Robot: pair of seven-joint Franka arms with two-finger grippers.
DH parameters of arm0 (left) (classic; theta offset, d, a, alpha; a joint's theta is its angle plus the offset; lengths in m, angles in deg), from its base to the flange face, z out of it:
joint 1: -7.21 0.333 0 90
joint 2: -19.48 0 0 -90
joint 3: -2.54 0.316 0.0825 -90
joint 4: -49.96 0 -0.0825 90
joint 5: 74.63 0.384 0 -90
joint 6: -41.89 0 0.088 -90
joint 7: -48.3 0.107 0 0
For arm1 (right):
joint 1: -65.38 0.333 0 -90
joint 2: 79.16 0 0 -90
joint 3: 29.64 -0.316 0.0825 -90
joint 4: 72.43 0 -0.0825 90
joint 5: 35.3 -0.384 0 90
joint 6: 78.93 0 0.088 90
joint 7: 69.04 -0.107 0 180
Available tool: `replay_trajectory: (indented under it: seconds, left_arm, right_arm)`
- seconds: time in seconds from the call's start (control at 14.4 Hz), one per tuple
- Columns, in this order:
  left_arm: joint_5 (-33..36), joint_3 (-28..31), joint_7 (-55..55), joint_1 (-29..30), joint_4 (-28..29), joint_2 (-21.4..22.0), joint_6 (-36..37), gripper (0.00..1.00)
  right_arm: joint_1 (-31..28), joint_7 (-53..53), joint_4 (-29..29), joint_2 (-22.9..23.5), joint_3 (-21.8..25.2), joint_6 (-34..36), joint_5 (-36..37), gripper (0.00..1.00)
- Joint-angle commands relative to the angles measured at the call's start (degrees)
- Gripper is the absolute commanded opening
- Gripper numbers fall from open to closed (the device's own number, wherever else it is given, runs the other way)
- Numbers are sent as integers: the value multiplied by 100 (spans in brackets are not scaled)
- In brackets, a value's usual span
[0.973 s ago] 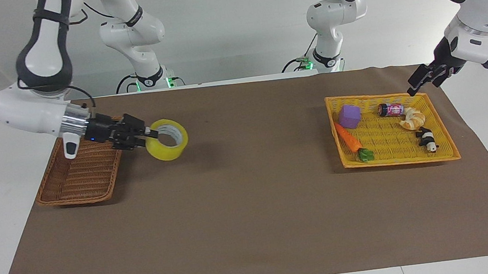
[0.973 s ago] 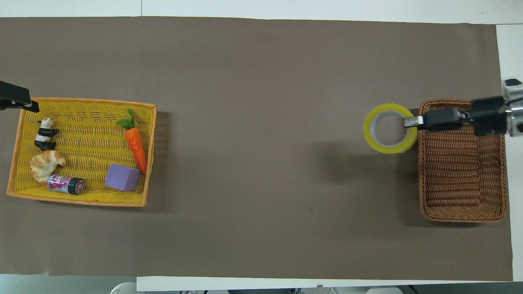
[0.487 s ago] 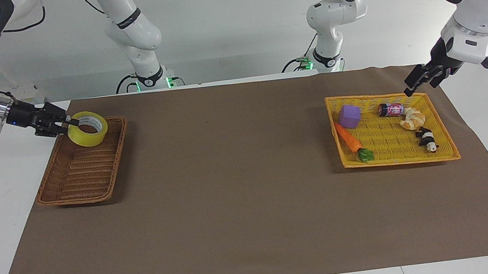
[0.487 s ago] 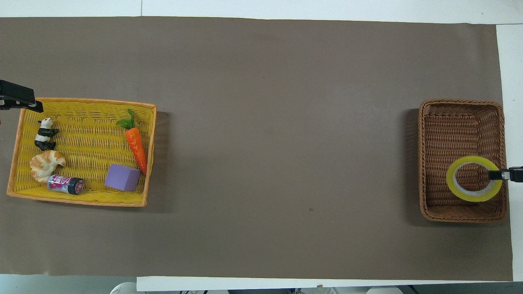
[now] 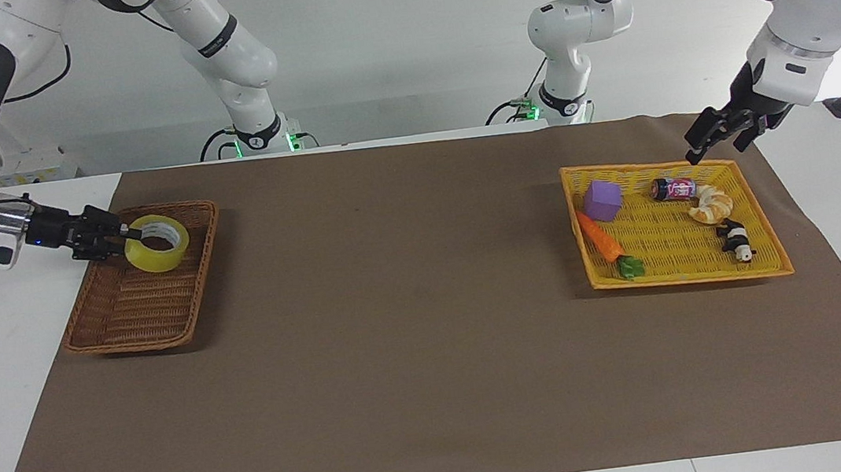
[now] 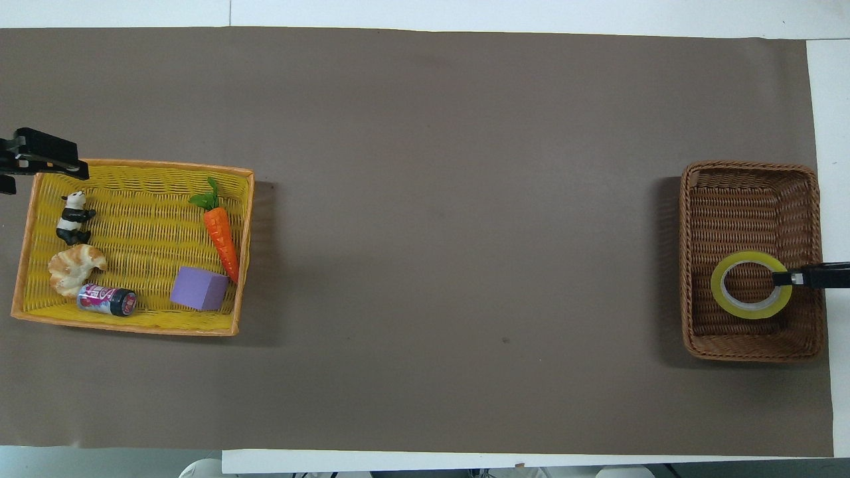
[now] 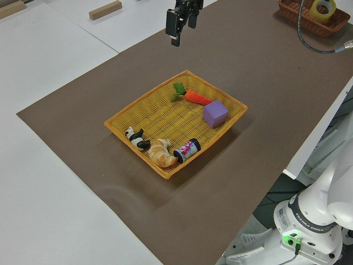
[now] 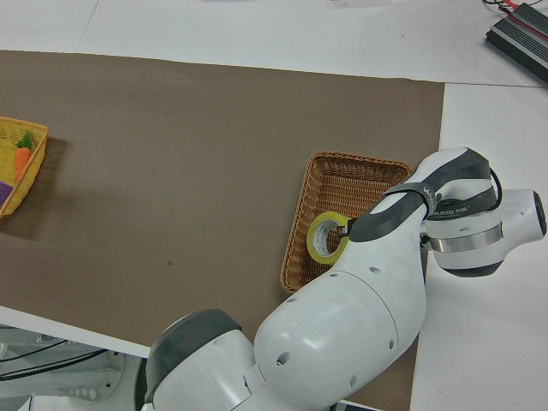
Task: Move tape to another basket
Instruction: 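Open the right gripper to release the tape and draw back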
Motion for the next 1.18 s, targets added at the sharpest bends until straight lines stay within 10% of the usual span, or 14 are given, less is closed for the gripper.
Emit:
replay_trajectory:
  seconds: [0.0,0.56,0.63,0.7,0.76,1.11]
  left_arm:
    - [217,513,89,-497,-368,-155,467,99]
    - [200,505,396,-454,-475,-112,643,99]
    - [191,504,396,-375,-474,-111,644,99]
    - [191,513,396,-357,-474,-103,626,99]
    - [191,513,396,-357,-465,-103,617,99]
    - [200,513,396,-330,-299,29,591,99]
  right_arm:
    - [12,17,186,239,-25,-48,-85,0]
    - [56,35,160,328,-25,-408,-235,9]
    - [56,35,160,328,-25,-417,-235,29]
    - [74,35,160,328,-25,-426,-209,87]
    - [152,35,160,328,-25,-469,-182,100]
    - [389,-9,248,31,-25,-952,264,100]
